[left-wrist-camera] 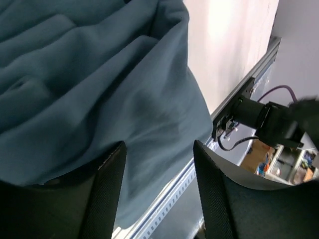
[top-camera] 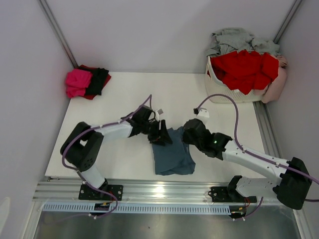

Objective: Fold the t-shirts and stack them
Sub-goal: Fold the long partially folded tshirt into a neat square

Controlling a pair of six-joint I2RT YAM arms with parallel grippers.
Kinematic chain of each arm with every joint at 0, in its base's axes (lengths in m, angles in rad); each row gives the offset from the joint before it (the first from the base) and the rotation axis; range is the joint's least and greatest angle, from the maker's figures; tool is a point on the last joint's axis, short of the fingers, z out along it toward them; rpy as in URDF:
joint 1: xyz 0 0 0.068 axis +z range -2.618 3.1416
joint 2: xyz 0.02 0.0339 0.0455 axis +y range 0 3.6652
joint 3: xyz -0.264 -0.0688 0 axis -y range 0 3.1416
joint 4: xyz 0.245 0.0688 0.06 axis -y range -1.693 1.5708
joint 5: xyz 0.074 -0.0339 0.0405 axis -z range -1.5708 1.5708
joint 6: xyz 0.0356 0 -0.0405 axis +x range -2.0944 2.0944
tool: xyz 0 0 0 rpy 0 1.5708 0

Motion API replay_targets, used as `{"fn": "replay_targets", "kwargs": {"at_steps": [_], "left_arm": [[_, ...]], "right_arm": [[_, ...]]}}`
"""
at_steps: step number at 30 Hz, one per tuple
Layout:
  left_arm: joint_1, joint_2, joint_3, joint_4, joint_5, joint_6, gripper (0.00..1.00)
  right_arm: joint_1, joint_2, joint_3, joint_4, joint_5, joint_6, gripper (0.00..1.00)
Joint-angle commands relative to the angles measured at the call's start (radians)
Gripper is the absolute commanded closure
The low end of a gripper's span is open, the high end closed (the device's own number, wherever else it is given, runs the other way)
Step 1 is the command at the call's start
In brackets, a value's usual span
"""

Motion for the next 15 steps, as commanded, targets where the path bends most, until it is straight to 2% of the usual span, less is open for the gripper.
{"fn": "replay_targets", "kwargs": {"at_steps": [1, 7, 15], "left_arm": [[-0.031, 0.107, 0.083, 0.062, 0.082, -0.009, 0.42], [-0.063, 0.290, 0.198, 0.008, 0.094, -0.020, 0.48], [-0.095, 0.402, 0.304, -0.110, 0.063, -0.017, 0.50]], "right_arm": [[-0.006, 0.022, -0.024, 0.134, -0.109, -0.088, 1.00], [-0.020, 0.120, -0.005, 0.202, -0.213, -0.150, 1.00], [-0.032, 0.221, 0.053, 0.170, -0.301, -0.189, 1.00]]}}
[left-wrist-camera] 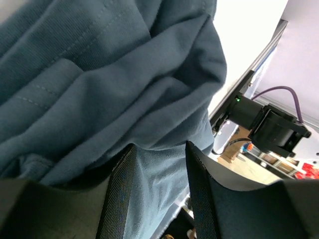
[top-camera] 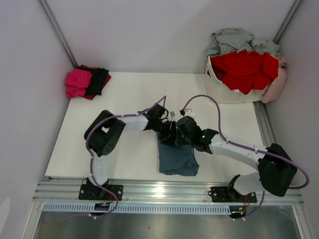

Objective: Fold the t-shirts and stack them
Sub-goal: Fold the long partially folded tshirt into a neat square

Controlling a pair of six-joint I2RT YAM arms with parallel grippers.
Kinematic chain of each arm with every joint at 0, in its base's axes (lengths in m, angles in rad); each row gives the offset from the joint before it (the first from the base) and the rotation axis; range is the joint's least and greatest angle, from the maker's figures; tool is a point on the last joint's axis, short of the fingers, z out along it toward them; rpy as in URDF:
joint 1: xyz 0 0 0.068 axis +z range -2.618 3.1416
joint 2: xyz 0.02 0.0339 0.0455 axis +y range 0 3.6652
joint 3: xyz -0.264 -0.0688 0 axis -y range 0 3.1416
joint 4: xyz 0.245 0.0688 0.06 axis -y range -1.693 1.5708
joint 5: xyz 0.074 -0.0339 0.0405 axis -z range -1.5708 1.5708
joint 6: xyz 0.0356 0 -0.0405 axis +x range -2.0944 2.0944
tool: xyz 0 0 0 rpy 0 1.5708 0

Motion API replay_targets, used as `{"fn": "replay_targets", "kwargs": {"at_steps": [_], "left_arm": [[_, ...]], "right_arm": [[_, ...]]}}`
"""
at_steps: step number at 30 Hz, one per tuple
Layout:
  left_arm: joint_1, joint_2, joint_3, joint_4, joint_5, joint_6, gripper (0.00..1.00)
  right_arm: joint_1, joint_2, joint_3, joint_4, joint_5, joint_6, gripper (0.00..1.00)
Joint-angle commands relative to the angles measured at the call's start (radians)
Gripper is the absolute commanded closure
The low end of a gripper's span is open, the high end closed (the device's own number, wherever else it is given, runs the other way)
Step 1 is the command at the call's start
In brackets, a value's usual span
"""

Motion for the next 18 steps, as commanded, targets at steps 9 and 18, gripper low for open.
{"fn": "replay_targets", "kwargs": {"at_steps": [9, 18], "left_arm": [[-0.028, 0.153, 0.102, -0.095, -0.122, 0.000, 0.50], [0.046, 0.185, 0.205, -0.183, -0.220, 0.004, 0.51]], "right_arm": [[-0.014, 0.075, 0.057, -0.055, -0.127, -0.053, 1.00], [-0.009, 0.007, 0.059, -0.049, -0.095, -0.093, 1.00]]}}
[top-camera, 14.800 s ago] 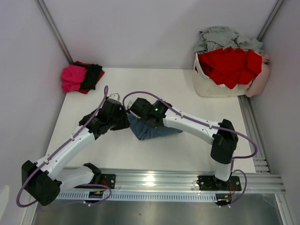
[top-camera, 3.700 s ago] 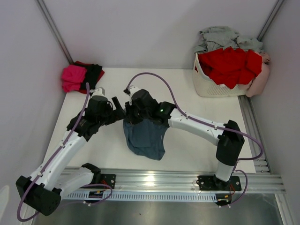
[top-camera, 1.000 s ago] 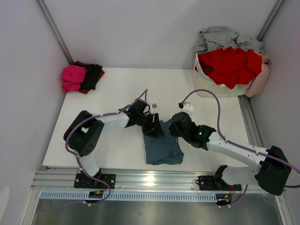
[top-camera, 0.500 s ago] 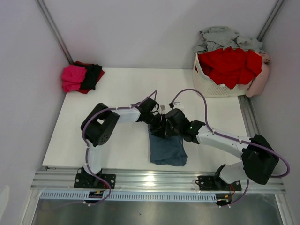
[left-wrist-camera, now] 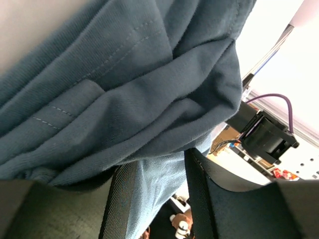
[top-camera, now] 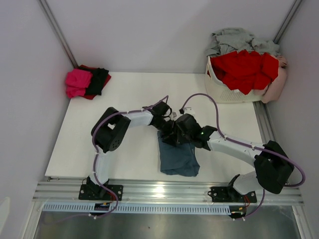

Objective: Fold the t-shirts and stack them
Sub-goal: Fold the long partially folded tshirt into a neat square

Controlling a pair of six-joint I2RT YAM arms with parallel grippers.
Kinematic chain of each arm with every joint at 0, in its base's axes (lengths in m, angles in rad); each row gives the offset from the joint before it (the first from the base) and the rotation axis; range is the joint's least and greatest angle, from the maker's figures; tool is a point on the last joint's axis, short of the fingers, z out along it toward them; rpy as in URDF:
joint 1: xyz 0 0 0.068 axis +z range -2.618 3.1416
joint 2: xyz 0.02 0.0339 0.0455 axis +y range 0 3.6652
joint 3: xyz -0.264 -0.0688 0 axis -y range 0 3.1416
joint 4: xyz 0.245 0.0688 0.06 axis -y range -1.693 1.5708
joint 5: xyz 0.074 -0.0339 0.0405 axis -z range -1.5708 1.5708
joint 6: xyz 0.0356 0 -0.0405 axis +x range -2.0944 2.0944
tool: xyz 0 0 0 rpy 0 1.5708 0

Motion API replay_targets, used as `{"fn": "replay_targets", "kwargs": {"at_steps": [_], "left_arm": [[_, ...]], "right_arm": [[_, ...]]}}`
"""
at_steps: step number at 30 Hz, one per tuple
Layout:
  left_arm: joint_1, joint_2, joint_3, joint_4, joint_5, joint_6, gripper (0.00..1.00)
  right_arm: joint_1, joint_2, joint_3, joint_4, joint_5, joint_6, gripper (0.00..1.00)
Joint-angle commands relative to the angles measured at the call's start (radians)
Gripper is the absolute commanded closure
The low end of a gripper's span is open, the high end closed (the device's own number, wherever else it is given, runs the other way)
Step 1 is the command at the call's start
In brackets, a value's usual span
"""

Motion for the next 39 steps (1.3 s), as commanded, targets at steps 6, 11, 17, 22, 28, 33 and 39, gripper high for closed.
{"fn": "replay_targets", "kwargs": {"at_steps": [6, 11, 17, 22, 28, 33, 39], "left_arm": [[0.037, 0.047, 0.031, -0.011, -0.283, 0.035, 0.60], [0.023, 0.015, 0.043, -0.096, -0.408, 0.075, 0.99], [-0.015, 0.059, 0.170, -0.336, -0.694, 0.140, 0.99], [-0.030, 0.049, 0.176, -0.403, -0.836, 0.140, 0.99], [-0.040, 0.064, 0.173, -0.416, -0.910, 0.098, 0.99], [-0.047, 0.036, 0.115, -0.371, -0.928, 0.057, 0.99], [-0.047, 0.039, 0.106, -0.387, -0.971, 0.006, 0.99]], "right_arm": [[0.053, -0.234, -0.022, 0.080, -0.040, -0.084, 1.00], [0.047, -0.230, 0.022, 0.031, -0.027, -0.102, 1.00], [0.046, -0.221, 0.028, 0.026, -0.042, -0.119, 1.00], [0.046, -0.189, 0.064, -0.008, -0.083, -0.151, 1.00], [0.032, -0.071, 0.107, -0.038, -0.224, -0.197, 1.00], [0.015, 0.020, 0.024, 0.078, -0.255, -0.184, 1.00], [0.001, 0.155, -0.084, 0.172, -0.247, -0.124, 1.00]]}}
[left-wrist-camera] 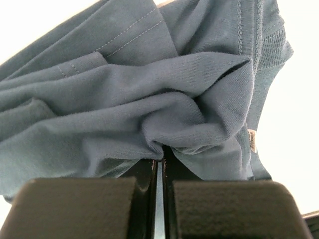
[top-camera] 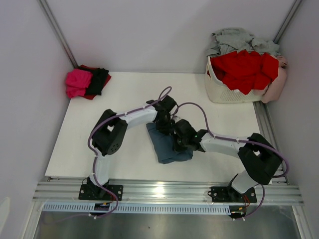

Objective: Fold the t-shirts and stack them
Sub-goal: Fold the long partially folded tshirt into a neat square

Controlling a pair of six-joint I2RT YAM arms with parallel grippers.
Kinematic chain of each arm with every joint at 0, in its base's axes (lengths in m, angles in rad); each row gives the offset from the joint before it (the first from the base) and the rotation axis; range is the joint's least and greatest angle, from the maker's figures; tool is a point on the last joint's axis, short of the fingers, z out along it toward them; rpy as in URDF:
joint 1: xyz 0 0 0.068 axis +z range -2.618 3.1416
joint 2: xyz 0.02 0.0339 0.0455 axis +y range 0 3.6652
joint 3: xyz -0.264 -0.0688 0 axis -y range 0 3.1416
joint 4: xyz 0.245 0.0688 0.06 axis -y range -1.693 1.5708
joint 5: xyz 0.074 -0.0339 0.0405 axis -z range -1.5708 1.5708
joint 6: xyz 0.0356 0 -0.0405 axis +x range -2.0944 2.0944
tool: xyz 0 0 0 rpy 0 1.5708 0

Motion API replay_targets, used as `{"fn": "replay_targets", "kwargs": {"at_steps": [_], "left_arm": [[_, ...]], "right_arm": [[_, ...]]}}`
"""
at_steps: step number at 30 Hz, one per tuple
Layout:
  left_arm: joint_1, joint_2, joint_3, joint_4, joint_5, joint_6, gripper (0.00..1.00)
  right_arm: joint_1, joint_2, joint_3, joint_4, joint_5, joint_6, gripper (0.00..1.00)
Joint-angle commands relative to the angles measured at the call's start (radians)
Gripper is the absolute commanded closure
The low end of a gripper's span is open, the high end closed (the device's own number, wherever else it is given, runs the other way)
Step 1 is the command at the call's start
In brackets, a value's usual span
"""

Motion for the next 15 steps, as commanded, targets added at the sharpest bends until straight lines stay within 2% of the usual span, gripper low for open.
{"fn": "replay_targets", "kwargs": {"at_steps": [1, 5, 8, 14, 15], "left_arm": [[0.016, 0.081, -0.070, -0.098, -0.228, -0.004, 0.99], [0.016, 0.084, -0.071, -0.101, -0.236, -0.013, 0.99], [0.016, 0.087, -0.068, -0.106, -0.242, -0.015, 0.99], [0.017, 0.080, -0.088, -0.103, -0.256, -0.022, 0.99], [0.017, 0.072, -0.099, -0.092, -0.254, -0.022, 0.95]], "right_arm": [[-0.007, 0.061, -0.041, 0.072, -0.019, 0.037, 1.00], [0.001, 0.059, -0.084, 0.044, -0.008, 0.060, 1.00], [0.005, 0.030, -0.096, -0.038, 0.020, 0.078, 1.00], [0.039, -0.112, -0.127, -0.209, 0.057, 0.118, 1.00], [0.041, -0.127, -0.125, -0.227, 0.058, 0.121, 1.00]]}}
